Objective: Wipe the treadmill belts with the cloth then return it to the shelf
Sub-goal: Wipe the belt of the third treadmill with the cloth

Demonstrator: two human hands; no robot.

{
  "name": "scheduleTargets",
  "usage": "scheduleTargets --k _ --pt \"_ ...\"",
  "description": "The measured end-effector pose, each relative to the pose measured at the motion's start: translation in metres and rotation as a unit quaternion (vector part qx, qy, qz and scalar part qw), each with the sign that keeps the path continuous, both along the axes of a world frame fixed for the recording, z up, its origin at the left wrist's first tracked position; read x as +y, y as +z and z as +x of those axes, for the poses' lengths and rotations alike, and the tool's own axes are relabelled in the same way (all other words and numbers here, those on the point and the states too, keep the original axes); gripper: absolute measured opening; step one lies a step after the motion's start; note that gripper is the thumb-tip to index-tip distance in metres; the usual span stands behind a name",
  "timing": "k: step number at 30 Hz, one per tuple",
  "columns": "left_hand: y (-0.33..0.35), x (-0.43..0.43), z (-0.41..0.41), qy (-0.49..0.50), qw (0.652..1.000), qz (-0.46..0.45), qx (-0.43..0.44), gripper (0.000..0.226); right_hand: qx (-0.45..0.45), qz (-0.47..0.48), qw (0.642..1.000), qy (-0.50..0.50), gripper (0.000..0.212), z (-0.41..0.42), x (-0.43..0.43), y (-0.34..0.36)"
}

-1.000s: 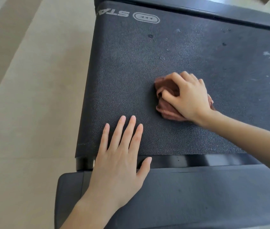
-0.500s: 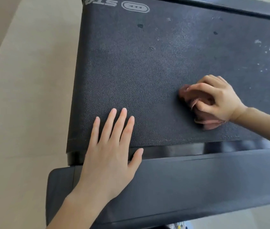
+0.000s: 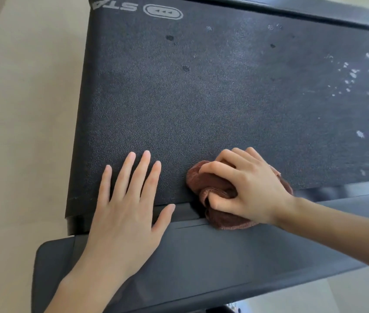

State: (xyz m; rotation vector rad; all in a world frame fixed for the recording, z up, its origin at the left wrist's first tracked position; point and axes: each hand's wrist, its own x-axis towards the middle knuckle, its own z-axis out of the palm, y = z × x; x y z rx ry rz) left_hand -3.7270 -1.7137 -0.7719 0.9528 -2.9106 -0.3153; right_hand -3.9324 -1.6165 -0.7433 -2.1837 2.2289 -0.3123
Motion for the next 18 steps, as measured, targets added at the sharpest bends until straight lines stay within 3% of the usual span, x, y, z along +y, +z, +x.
scheduleTargets --k 3,5,8,10,14,18 --pt "0.009 0.004 -0.018 0.018 0.999 0.012 -0.033 0.078 0.060 -0.007 0.998 -0.021 0.041 -0.033 0.004 -0.004" --pt "0.012 0.000 -0.045 0.019 0.998 0.021 -0.053 0.081 0.055 -0.028 0.987 -0.146 0.044 -0.063 0.013 -0.004" --pt "0.006 -0.017 -0.091 0.009 0.999 0.021 -0.040 0.071 0.028 -0.041 0.929 -0.367 0.041 -0.108 0.036 -0.002" --pt "-0.001 -0.028 -0.105 0.008 1.000 0.010 -0.021 0.064 -0.001 -0.032 0.901 -0.433 0.032 -0.122 0.046 -0.001" --pt "-0.014 -0.031 -0.092 -0.018 0.998 -0.043 0.039 0.060 -0.040 -0.015 0.888 -0.457 0.025 -0.104 0.041 0.001" --pt "-0.018 -0.035 -0.092 -0.020 0.996 -0.037 0.074 0.057 -0.043 0.034 0.918 -0.393 0.026 -0.058 0.022 0.011"
